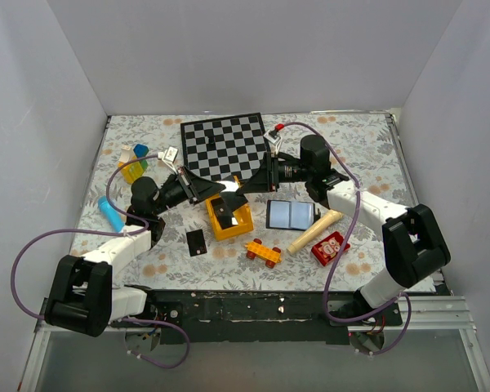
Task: Put the credit cards into the card holder
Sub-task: Pick up the credit card from the storage box.
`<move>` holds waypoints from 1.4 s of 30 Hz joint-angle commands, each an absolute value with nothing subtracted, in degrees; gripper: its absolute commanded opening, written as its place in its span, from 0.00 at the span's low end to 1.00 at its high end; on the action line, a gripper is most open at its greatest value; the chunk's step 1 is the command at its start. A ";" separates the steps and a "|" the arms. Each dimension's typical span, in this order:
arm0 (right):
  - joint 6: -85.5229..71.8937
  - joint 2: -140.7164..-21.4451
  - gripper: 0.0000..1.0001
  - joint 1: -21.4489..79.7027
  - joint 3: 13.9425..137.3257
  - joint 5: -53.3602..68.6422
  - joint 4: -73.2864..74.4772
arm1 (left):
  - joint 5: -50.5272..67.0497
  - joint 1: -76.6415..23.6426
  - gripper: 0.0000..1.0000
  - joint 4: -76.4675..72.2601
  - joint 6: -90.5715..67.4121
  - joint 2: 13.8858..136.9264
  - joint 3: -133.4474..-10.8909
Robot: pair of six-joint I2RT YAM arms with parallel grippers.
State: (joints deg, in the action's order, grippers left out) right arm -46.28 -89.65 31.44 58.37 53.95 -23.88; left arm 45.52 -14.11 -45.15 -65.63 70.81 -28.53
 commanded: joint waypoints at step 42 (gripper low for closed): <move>-55.81 -90.44 0.30 29.09 59.41 57.48 -38.85 | 50.71 -18.02 0.00 -55.90 -67.85 73.21 -29.62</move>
State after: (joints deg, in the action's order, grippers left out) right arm -55.66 -91.39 29.58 59.18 56.18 -35.18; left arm 51.62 -17.76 -56.34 -68.88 75.77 -28.77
